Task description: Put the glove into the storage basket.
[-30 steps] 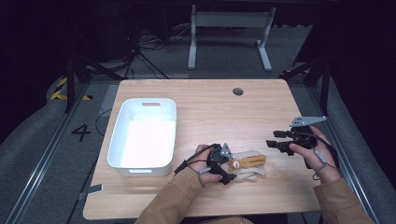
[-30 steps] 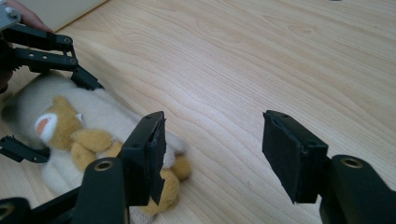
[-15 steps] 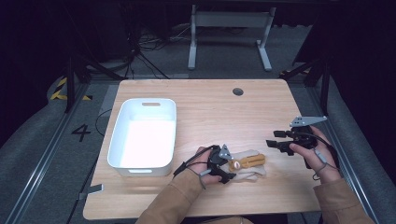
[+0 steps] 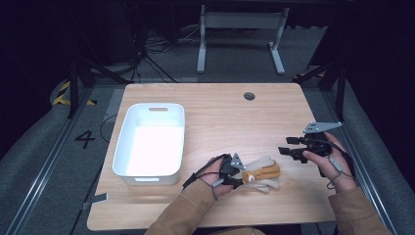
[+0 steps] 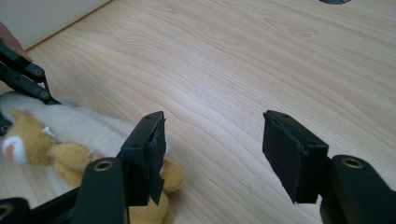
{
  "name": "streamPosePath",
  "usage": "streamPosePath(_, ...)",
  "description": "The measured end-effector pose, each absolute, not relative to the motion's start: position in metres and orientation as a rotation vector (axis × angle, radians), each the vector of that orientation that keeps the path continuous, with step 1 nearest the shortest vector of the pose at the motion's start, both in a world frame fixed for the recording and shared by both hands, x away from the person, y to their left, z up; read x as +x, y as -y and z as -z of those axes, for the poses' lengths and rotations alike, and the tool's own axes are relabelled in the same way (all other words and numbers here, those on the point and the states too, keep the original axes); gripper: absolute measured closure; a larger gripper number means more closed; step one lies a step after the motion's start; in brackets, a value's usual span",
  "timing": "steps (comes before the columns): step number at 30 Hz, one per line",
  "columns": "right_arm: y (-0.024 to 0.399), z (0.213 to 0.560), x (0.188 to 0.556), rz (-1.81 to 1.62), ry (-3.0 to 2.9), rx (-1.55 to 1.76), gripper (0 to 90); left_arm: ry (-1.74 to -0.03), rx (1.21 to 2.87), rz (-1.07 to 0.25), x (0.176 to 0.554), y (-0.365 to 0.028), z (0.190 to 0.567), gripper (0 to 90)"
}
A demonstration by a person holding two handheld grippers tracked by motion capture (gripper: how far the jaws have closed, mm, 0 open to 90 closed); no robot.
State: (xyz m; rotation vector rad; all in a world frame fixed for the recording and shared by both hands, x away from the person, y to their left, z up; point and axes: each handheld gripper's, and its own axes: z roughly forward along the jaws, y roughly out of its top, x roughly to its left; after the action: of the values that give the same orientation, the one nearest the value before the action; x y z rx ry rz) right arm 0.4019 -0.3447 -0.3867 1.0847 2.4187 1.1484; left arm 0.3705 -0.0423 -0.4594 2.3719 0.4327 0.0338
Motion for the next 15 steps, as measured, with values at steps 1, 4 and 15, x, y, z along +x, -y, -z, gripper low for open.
streamPosePath(1,0.3445,0.3865,0.4018,-1.151,-2.419,1.082,40.0,-0.440,2.371,-0.028,0.3701,0.0425,0.4593,72.6)
streamPosePath(4,0.3446,0.3864,0.4019,-1.152,-2.417,1.085,40.0,-0.446,2.369,-0.012,0.3709,0.0424,0.4591,74.1)
streamPosePath(15,0.3473,0.3871,0.4034,-1.154,-2.408,1.097,40.0,-0.526,2.365,0.055,0.3749,0.0417,0.4558,75.5)
